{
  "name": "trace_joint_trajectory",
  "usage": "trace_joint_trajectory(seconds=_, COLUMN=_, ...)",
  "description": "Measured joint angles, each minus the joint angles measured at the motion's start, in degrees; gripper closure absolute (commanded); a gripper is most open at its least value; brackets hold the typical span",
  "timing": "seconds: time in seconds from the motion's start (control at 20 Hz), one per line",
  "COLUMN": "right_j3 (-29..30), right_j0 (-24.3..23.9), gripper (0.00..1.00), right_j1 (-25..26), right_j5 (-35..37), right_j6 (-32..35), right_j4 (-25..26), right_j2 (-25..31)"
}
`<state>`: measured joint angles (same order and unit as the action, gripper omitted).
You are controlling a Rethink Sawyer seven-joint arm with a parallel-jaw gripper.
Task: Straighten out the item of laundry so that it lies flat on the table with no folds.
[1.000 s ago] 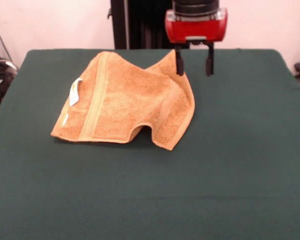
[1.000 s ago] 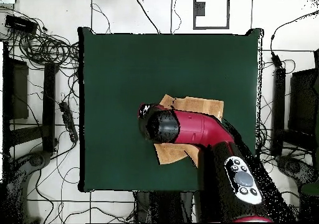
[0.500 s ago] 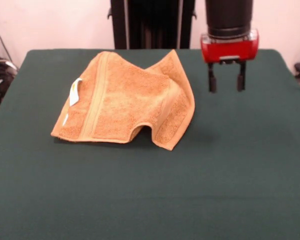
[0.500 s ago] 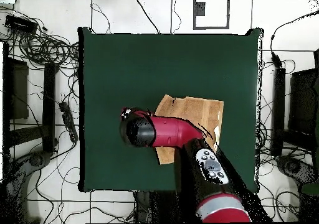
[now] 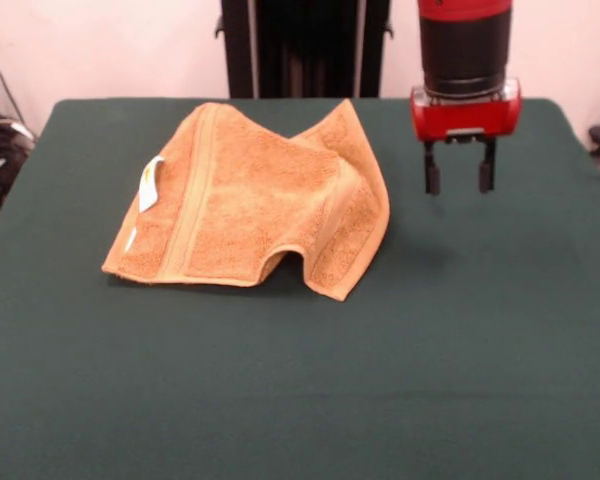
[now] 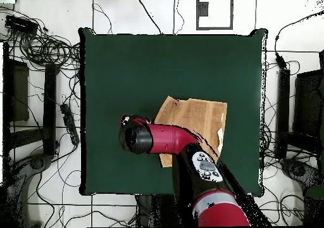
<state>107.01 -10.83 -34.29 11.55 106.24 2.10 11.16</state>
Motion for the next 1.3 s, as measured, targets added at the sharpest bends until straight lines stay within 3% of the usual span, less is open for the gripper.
trace_joint_trajectory(seconds=0.35, right_j3=5.93, right_j0=-1.76, gripper=0.0, right_j1=-7.13, right_j5=0.63, right_j6=0.0, right_j4=-0.01, right_j2=-0.48)
trace_joint_trajectory(seconds=0.8, right_j3=12.42, right_j0=-8.57, gripper=0.0, right_j1=-19.23, right_j5=4.88, right_j6=0.0, right_j4=0.01, right_j2=-0.59)
trace_joint_trajectory(seconds=1.3, right_j3=15.87, right_j0=-13.59, gripper=0.0, right_j1=-21.8, right_j5=4.89, right_j6=0.0, right_j4=0.06, right_j2=-0.6)
